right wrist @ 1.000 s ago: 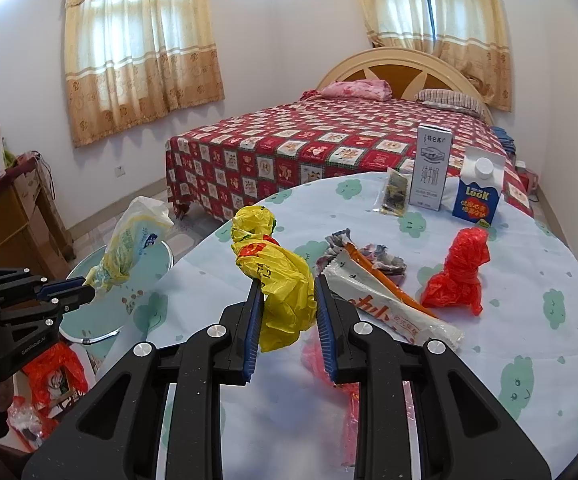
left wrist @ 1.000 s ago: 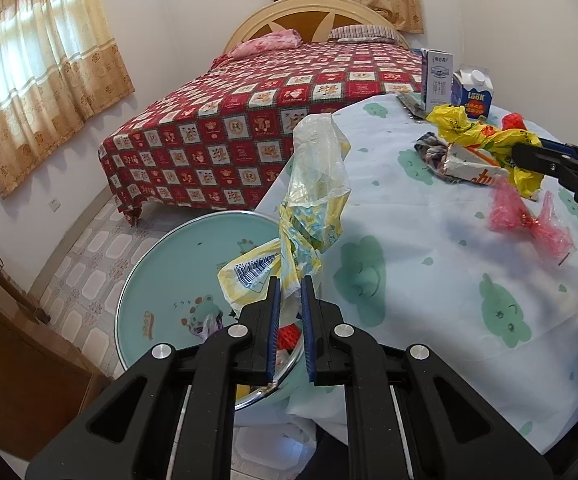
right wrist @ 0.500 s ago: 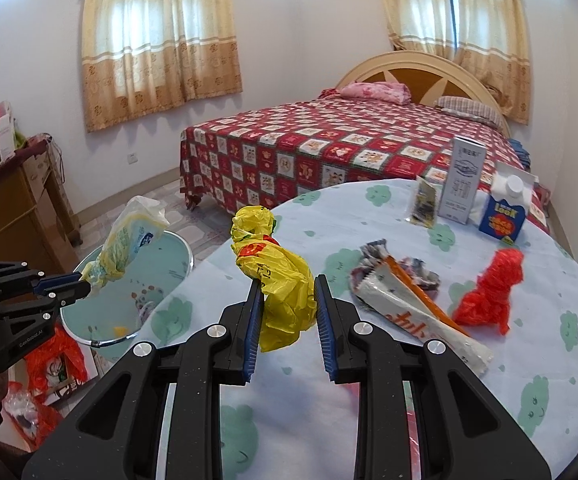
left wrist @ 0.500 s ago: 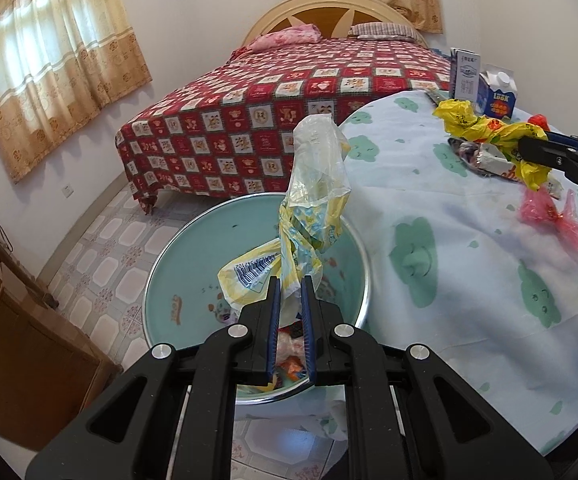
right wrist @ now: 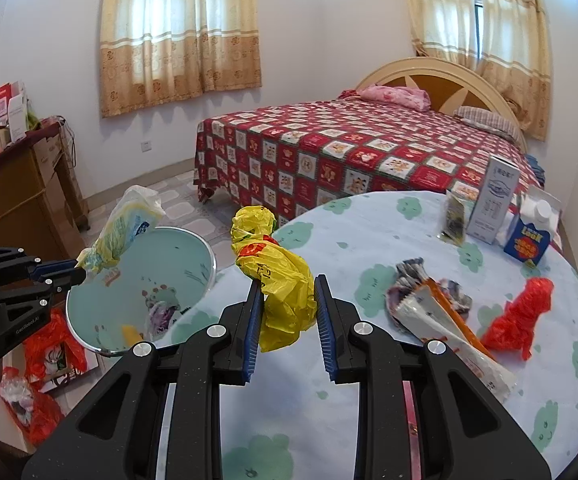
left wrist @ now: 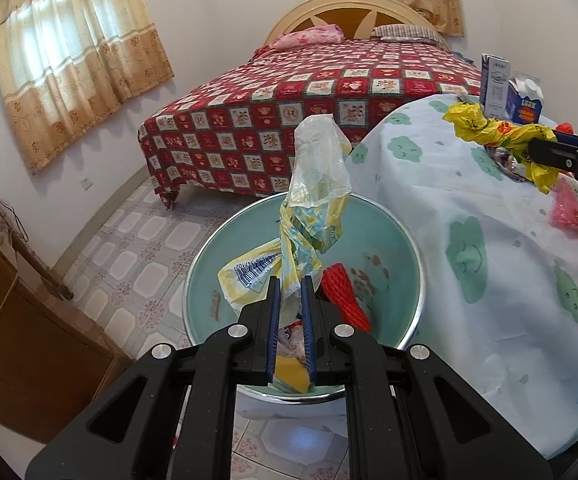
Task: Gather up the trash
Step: 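Carry the yellow bag and clear bag over the teal bin and release both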
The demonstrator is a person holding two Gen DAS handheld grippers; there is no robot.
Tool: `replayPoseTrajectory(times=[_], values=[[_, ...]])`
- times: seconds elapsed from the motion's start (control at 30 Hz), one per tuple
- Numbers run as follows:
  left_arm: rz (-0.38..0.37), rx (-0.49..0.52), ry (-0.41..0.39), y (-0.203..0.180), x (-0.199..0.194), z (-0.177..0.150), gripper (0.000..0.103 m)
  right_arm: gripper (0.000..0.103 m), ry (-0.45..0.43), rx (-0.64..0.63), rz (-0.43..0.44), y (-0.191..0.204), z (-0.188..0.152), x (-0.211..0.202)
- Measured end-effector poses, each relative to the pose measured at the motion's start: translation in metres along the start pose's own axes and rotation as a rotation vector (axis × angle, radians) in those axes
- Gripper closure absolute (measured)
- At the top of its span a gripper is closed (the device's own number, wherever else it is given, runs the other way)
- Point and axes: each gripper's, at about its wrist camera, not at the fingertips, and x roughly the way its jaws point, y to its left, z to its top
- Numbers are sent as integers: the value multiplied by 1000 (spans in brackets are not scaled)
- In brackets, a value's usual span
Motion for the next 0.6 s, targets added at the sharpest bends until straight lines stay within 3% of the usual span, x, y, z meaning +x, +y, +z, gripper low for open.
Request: replayPoseTrajectory(times=[0.6], values=[[45, -51, 34, 28, 11, -5, 92, 76, 23, -77, 68, 40, 11, 27]])
